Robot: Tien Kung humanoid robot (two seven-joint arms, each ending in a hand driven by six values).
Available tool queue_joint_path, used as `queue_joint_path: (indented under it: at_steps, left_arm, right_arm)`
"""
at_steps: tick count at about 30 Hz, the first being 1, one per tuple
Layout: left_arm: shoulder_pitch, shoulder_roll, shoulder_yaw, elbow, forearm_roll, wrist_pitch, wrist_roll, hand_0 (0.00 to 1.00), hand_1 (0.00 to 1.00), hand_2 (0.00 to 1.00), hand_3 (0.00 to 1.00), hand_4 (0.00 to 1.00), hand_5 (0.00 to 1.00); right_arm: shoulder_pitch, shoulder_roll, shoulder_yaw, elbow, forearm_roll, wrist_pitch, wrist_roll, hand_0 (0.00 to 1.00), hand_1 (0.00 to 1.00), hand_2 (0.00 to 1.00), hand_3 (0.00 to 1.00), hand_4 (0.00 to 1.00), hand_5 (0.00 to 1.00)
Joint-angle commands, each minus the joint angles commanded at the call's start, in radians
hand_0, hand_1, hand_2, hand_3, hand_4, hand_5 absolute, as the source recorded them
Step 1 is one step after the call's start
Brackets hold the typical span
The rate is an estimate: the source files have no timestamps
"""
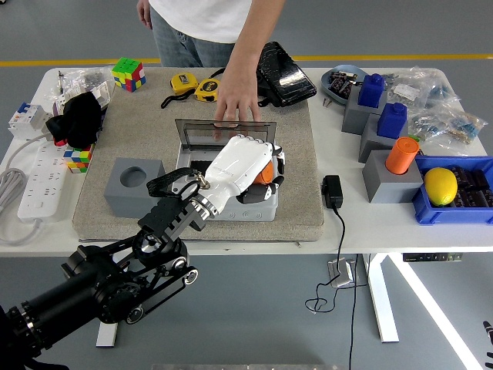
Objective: Fetch the battery,place it into the box,close the lid of the box
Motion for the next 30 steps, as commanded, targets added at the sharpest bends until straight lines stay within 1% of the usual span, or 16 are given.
queue_joint_path:
  at_steps: [5,6,11,12,18,19,24,25,30]
  left_arm:
    - [0.002,-0.001,0.0,0.019,-0.019,-0.009,-0.022,0.044,0.048,0.249,0.41,0.595,0.064]
    - [0.002,0.0,0.001,0.021,-0.024,-0.01,-0.027,0.055,0.098,0.224,0.326,0.59,0.071]
    - [0.004,0.0,-0.003,0.029,-0.027,-0.017,-0.041,0.055,0.098,0.224,0.326,0.59,0.071]
    - [0.004,0.0,-0.003,0.029,-0.025,-0.02,-0.042,0.095,0.14,0.227,0.326,0.592,0.08]
    - [0.005,-0.001,-0.003,0.03,-0.02,-0.022,-0.046,0.095,0.14,0.227,0.326,0.592,0.08]
    - [0.005,-0.001,-0.002,0.03,-0.019,-0.021,-0.046,0.169,0.261,0.26,0.324,0.592,0.086]
    - [0.006,-0.002,-0.001,0.035,-0.018,-0.028,-0.047,0.169,0.261,0.26,0.324,0.592,0.086]
    - [0.007,-0.002,-0.001,0.036,-0.018,-0.028,-0.048,0.214,0.433,0.365,0.399,0.594,0.109]
    - [0.01,-0.003,-0.003,0.04,-0.016,-0.028,-0.054,0.214,0.433,0.365,0.399,0.594,0.109]
  right_arm:
    - [0.001,0.0,-0.004,0.0,0.005,0.0,0.002,0.855,0.826,0.782,0.804,0.998,0.998]
    - [0.0,0.0,-0.004,0.0,0.006,0.001,0.002,0.855,0.825,0.782,0.804,0.998,0.998]
    - [-0.001,0.0,-0.003,0.0,0.005,0.002,0.0,0.855,0.825,0.782,0.804,0.998,0.998]
    - [-0.002,-0.001,-0.003,0.0,0.005,0.002,0.0,0.855,0.825,0.782,0.804,0.998,0.998]
    - [-0.001,-0.002,-0.011,0.0,0.011,0.004,0.001,0.855,0.825,0.782,0.804,0.998,0.998]
    - [-0.002,-0.002,-0.011,0.0,0.011,0.004,0.001,0.854,0.821,0.781,0.804,0.998,0.998]
    - [-0.003,-0.003,-0.014,0.0,0.013,0.005,0.0,0.854,0.821,0.781,0.804,0.998,0.998]
    - [-0.004,-0.003,-0.014,0.0,0.014,0.005,0.0,0.855,0.821,0.78,0.804,0.998,0.998]
    - [-0.006,-0.004,-0.017,0.0,0.017,0.006,-0.001,0.855,0.821,0.78,0.804,0.998,0.998]
